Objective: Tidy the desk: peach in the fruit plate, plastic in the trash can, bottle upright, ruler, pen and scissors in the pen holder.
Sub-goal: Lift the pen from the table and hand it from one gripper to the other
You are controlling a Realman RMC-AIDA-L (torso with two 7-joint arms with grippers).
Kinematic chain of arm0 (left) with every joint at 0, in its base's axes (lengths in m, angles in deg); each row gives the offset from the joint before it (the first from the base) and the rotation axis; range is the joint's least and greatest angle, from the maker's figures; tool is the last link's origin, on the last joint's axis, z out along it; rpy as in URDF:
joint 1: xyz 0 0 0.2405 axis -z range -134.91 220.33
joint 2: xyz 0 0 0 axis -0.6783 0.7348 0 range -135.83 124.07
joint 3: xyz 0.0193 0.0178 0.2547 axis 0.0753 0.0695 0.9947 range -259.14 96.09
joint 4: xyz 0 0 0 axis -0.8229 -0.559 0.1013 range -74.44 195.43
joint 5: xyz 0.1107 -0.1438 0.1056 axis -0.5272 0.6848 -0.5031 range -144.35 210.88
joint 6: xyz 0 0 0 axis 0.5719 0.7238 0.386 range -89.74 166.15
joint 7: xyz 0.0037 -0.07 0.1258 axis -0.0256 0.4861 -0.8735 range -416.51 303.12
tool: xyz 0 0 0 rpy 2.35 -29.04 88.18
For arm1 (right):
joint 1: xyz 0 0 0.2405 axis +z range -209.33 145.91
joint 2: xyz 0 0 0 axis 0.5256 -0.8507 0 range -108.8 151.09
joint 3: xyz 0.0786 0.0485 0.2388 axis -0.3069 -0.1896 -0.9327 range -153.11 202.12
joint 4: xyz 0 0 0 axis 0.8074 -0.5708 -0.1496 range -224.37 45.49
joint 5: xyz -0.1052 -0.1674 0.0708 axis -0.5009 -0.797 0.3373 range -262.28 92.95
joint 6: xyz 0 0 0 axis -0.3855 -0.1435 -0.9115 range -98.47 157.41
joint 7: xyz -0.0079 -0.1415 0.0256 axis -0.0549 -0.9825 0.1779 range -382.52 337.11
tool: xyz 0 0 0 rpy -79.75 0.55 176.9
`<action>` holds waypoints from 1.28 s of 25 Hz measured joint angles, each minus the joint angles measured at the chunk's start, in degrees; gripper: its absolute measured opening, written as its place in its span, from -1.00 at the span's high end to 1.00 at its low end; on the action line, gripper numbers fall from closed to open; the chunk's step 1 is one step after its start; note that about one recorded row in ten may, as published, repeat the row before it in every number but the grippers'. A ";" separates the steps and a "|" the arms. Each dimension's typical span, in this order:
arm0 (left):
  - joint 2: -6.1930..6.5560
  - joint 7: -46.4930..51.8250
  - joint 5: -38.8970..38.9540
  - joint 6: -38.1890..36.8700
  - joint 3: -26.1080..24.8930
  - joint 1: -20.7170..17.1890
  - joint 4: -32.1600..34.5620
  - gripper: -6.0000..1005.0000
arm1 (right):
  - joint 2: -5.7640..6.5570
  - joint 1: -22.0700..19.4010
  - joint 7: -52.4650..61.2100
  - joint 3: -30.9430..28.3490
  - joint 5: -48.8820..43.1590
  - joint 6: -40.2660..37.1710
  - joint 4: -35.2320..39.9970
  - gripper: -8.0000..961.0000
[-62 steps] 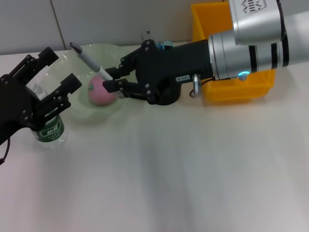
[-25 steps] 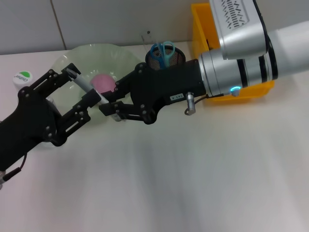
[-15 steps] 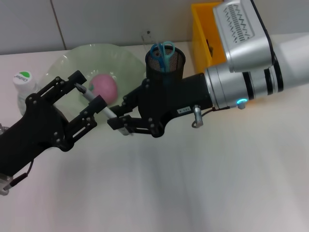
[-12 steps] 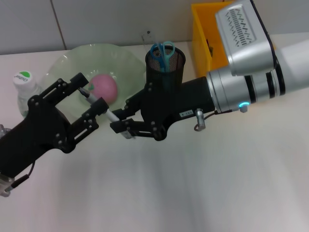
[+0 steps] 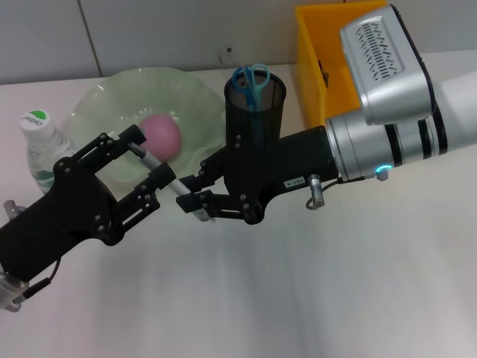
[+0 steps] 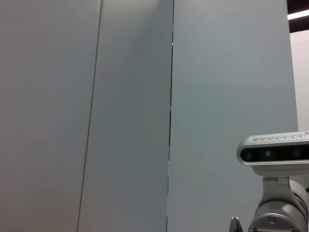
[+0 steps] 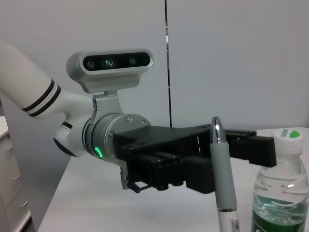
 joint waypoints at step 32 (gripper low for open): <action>0.00 0.77 0.02 0.55 0.10 0.76 -2.52 -0.27 | 0.01 0.09 -0.70 -0.54 0.09 0.19 0.27 0.65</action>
